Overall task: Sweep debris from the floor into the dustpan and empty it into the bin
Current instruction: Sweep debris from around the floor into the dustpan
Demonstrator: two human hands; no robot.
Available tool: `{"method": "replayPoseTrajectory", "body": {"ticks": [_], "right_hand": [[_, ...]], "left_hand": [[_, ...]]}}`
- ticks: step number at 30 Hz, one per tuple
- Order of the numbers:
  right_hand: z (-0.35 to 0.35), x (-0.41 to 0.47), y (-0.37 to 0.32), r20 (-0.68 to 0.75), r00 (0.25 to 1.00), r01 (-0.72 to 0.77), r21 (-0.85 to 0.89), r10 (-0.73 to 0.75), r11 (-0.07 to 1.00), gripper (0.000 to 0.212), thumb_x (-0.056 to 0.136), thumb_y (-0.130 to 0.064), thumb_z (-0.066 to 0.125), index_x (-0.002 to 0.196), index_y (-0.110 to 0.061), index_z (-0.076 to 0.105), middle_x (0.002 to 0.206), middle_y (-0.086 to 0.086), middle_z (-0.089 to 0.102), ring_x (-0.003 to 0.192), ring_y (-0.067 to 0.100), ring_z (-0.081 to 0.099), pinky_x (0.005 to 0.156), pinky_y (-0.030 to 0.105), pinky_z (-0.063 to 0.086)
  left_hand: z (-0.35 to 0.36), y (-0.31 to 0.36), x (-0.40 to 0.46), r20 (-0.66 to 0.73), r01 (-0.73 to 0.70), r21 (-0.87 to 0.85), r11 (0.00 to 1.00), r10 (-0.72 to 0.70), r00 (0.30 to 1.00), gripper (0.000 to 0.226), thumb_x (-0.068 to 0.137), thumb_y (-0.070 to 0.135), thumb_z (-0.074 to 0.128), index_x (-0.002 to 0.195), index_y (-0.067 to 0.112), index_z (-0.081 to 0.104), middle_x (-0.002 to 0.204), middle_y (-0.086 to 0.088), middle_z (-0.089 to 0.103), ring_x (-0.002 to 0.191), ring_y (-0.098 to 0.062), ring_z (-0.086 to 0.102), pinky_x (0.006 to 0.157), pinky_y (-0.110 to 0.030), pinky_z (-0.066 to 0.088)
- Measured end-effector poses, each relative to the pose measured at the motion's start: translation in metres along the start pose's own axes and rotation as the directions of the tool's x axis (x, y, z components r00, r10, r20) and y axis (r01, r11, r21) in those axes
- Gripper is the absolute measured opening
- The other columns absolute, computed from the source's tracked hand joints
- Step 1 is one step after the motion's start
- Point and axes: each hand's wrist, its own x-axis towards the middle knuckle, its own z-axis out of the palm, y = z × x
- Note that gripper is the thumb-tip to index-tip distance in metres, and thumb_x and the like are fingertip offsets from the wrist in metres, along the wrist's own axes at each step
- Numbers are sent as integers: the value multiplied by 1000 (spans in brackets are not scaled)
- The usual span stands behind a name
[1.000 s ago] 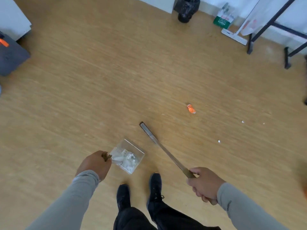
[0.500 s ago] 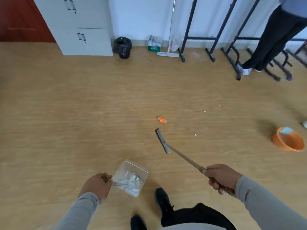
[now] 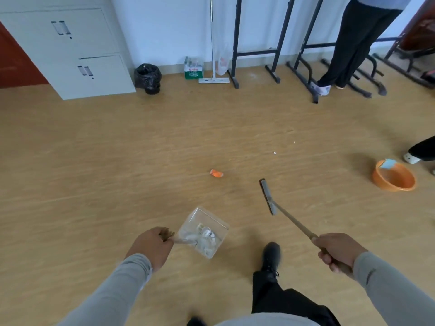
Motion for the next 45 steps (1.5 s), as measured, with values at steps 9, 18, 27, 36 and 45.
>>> {"method": "replayPoseTrajectory", "body": {"ticks": [9, 18, 27, 36, 45], "right_hand": [[-99, 99, -37, -8, 998, -67, 45, 67, 997, 11, 100, -19, 59, 106, -11, 64, 62, 12, 55, 46, 19, 39, 41, 27, 34], [-181, 194, -102, 17, 998, -63, -141, 66, 988, 6, 99, -15, 56, 98, -18, 61, 67, 14, 56, 56, 24, 44, 47, 29, 34], [-216, 245, -144, -27, 998, -60, -259, 55, 964, 16, 96, -14, 58, 87, -29, 57, 65, 12, 66, 50, 22, 50, 43, 25, 38], [-205, 297, -184, -33, 996, -94, -401, 88, 911, 20, 97, -12, 52, 116, -16, 58, 67, 16, 67, 41, 22, 49, 38, 22, 36], [-170, 293, -145, 129, 974, -33, -737, 188, 676, 22, 102, -17, 45, 119, -13, 58, 74, 10, 55, 54, 21, 46, 45, 25, 37]], "left_hand": [[45, 135, 73, 69, 10, 49, 999, -13, 998, 29, 90, 40, 61, 118, 32, 64, 91, 13, 68, 78, -10, 65, 67, -25, 47], [128, 249, 143, 158, -4, 143, 990, -19, 987, 22, 91, 46, 60, 109, 33, 62, 93, 13, 66, 81, -13, 61, 76, -26, 47], [177, 304, 185, 168, 32, 112, 993, -50, 984, 18, 93, 43, 56, 104, 29, 61, 96, 7, 68, 84, -18, 65, 82, -35, 56], [205, 330, 219, 198, 30, 122, 992, -53, 979, 12, 94, 39, 55, 97, 28, 56, 88, 11, 63, 77, -11, 61, 70, -28, 47], [202, 337, 232, 183, 61, 141, 988, -87, 979, 10, 92, 38, 56, 89, 29, 59, 84, 11, 64, 75, -11, 61, 72, -31, 52]]}}
